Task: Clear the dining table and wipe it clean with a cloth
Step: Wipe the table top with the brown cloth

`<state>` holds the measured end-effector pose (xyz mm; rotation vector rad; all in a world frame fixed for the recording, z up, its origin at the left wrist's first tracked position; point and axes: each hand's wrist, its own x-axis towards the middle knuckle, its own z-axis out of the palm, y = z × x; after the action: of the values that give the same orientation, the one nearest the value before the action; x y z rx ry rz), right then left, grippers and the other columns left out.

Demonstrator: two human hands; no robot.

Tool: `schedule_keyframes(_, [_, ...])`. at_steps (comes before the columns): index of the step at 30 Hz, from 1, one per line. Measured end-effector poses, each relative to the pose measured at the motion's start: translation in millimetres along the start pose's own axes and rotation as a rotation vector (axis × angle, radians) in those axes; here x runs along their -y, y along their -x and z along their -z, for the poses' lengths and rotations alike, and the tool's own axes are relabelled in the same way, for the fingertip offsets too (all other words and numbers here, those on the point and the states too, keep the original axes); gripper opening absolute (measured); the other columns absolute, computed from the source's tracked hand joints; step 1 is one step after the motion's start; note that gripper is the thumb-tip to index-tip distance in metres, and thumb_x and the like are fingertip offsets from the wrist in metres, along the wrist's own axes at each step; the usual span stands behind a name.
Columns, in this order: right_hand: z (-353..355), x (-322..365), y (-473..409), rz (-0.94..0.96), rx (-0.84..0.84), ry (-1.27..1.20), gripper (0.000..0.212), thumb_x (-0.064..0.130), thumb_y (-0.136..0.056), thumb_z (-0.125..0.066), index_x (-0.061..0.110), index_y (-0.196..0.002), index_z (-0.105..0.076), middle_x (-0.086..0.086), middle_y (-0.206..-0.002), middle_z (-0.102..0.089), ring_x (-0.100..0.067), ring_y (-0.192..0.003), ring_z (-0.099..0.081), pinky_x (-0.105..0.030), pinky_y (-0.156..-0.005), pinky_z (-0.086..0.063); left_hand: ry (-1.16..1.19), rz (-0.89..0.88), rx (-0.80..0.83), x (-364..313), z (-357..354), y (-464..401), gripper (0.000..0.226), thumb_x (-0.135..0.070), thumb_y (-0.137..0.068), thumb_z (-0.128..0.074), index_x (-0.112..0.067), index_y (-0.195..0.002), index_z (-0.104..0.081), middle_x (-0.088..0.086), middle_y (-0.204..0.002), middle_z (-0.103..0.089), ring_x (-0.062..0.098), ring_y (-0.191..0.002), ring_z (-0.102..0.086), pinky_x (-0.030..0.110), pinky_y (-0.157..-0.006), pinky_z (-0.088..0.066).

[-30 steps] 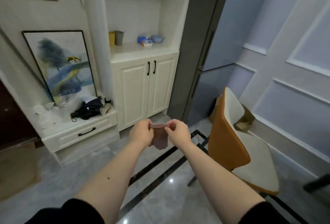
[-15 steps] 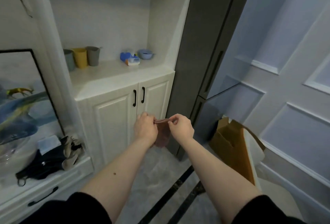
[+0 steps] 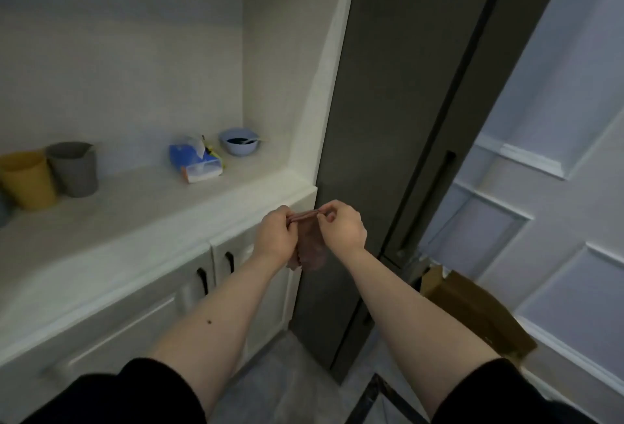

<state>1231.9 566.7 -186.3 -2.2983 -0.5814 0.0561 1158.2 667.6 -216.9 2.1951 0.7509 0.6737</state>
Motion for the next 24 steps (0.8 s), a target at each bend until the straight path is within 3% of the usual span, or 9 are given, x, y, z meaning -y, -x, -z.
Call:
schedule_keyframes(12, [-67.1,38.2,-214.4,0.087,0.032,0.074,0.012,0.024,-0.088,-0.052,0.025,-0.093,-0.063,0.0,-0.09,-0.07,-0.02,-0.086,-0.065,-0.031,-0.076,-0.052,0.13,0.164,-0.055,28.8,-41.3,-206.7,0.014,0.002,-0.084,-0.05,-0.008,-0.077,-0.053,0.011,-0.076,-0.057,0.02,-0.072,-0.05,0.022,-0.058,-0.028])
schedule_keyframes(19, [-120.1,51.7,-277.8,0.108,0.123,0.154,0.018,0.022,-0.089,-0.05,0.021,-0.097,-0.065,-0.003,-0.096,-0.069,-0.024,-0.094,-0.063,-0.033,-0.081,-0.051,0.104,0.281,-0.031,80.8,-48.8,-276.9,0.028,-0.003,-0.081,-0.056,-0.017,-0.059,-0.046,0.019,-0.076,-0.066,0.032,-0.075,-0.063,0.035,-0.07,-0.052])
schedule_keyframes(22, [-137.8,52.2,-291.3,0.101,0.173,0.128,0.026,0.021,-0.089,-0.049,0.022,-0.107,-0.067,-0.005,-0.105,-0.068,-0.026,-0.099,-0.063,-0.035,-0.086,-0.052,0.008,0.287,0.03,93.6,-49.7,-292.1,0.022,-0.007,-0.085,-0.055,-0.014,-0.065,-0.049,0.019,-0.09,-0.067,0.033,-0.089,-0.061,0.027,-0.065,-0.034])
schedule_keyframes(24, [-145.2,50.3,-294.7,0.096,0.212,0.105,0.032,0.022,-0.09,-0.049,0.025,-0.118,-0.062,-0.004,-0.114,-0.066,-0.026,-0.105,-0.061,-0.035,-0.091,-0.051,-0.045,0.277,0.053,100.9,-49.6,-298.4,0.009,-0.011,-0.087,-0.055,-0.006,-0.083,-0.062,0.018,-0.098,-0.067,0.032,-0.095,-0.06,0.027,-0.067,-0.031])
